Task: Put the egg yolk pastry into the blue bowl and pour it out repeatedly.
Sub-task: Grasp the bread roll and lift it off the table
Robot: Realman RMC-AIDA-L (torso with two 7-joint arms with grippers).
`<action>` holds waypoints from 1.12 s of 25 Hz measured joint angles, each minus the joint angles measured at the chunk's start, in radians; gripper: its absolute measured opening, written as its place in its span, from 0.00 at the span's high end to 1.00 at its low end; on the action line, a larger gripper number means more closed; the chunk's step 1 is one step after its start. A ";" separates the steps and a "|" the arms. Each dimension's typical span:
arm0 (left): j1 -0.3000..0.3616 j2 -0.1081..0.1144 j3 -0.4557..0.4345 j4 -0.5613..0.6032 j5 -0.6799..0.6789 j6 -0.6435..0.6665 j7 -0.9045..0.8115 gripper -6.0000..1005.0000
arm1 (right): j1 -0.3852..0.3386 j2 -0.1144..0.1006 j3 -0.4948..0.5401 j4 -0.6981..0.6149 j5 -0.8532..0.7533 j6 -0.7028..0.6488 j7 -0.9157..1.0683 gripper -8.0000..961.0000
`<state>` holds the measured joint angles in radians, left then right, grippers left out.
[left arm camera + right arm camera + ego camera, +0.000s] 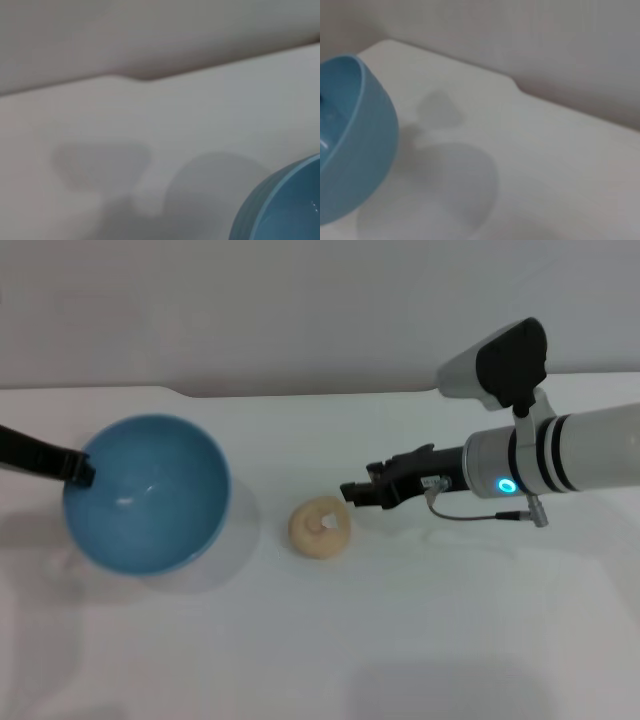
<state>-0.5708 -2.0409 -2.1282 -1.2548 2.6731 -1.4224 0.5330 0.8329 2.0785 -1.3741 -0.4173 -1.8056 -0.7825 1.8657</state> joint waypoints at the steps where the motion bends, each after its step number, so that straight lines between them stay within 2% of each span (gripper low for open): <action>1: -0.007 -0.001 0.001 -0.002 0.028 -0.017 -0.007 0.98 | -0.002 0.001 -0.012 0.000 0.000 0.000 0.005 0.49; 12: -0.031 -0.010 0.036 0.005 0.060 -0.076 -0.023 0.98 | -0.015 0.008 -0.083 0.001 0.010 0.004 0.019 0.49; 20: -0.044 -0.013 0.081 0.005 0.059 -0.077 -0.035 0.98 | -0.017 0.010 -0.284 -0.005 0.155 0.103 0.010 0.49; 23: -0.047 -0.015 0.083 0.005 0.057 -0.076 -0.035 0.98 | -0.019 0.012 -0.389 -0.007 0.247 0.173 -0.021 0.49; 24: -0.047 -0.015 0.083 0.005 0.057 -0.076 -0.035 0.98 | -0.023 0.012 -0.456 -0.008 0.367 0.209 -0.094 0.49; 28: -0.047 -0.015 0.084 0.005 0.057 -0.075 -0.036 0.98 | -0.029 0.012 -0.495 -0.003 0.526 0.221 -0.225 0.49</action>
<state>-0.6182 -2.0555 -2.0447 -1.2500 2.7297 -1.4972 0.4973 0.8040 2.0909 -1.8687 -0.4202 -1.2801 -0.5615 1.6411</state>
